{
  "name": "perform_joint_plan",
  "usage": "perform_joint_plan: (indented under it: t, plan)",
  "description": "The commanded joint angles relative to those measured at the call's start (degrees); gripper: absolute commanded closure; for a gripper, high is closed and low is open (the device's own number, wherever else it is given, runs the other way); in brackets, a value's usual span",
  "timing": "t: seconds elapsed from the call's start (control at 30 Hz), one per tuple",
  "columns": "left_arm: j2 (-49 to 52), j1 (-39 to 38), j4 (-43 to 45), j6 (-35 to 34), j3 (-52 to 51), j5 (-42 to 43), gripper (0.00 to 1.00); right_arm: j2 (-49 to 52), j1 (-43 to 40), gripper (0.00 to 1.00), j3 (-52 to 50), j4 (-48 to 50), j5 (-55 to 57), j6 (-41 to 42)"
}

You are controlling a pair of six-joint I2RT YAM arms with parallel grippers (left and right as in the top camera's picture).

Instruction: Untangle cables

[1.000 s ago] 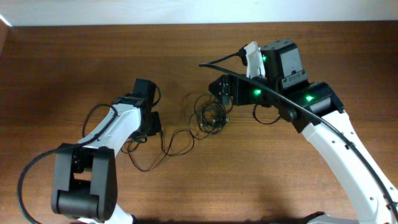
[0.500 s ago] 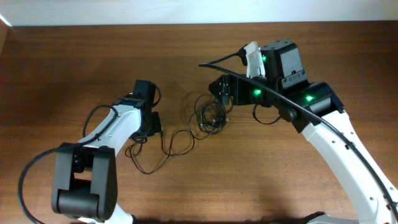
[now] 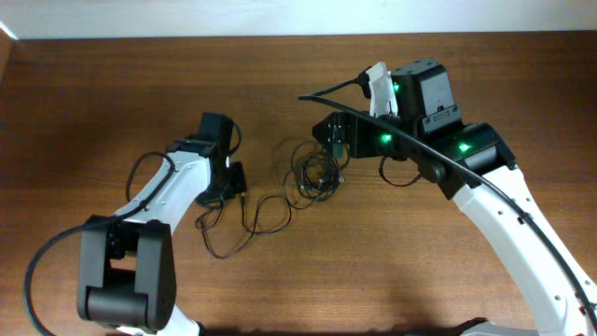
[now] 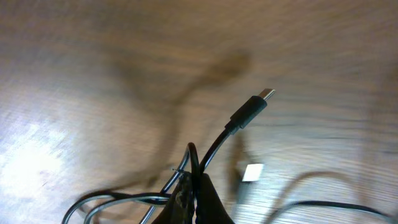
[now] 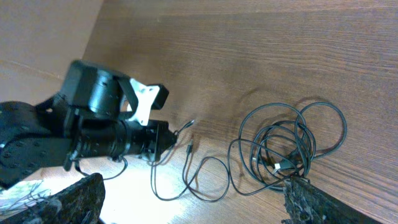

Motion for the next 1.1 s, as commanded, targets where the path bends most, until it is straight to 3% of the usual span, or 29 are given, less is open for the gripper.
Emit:
perform_joint_plan:
  t: [0.0, 0.23, 0.47, 0.57, 0.6, 0.87, 1.07]
  plan:
    - [-6.34, 0.04, -0.22, 4.92, 4.59, 16.46, 1.00, 0.15, 0.02, 0.07, 0.22, 0.20, -0.52, -0.44]
    - [-19.10, 0.04, 1.18, 6.03, 8.98, 33.03, 1.00, 0.15, 0.02, 0.07, 0.22, 1.33, -3.52, 1.51]
    - [-26.75, 0.04, 4.46, 16.28, 9.09, 49.31, 1.00, 0.15, 0.02, 0.07, 0.22, 5.03, -9.57, 2.95]
    - [-27.36, 0.04, 4.50, 19.43, 9.09, 54.55, 1.00, 0.15, 0.02, 0.21, 0.24, 6.64, -13.57, 4.31]
    - [-27.34, 0.04, 4.50, 19.47, 9.09, 54.71, 1.00, 0.15, 0.02, 0.32, 0.24, 7.65, -16.15, 4.31]
    - [-27.34, 0.04, 4.57, 24.00, 9.09, 59.10, 1.00, 0.13, 0.02, 0.37, 0.24, 9.14, -21.18, 4.57]
    - [-27.34, 0.04, 4.59, 23.96, 9.09, 59.14, 1.00, 0.13, 0.02, 0.61, 0.24, 9.68, -22.67, 4.57]
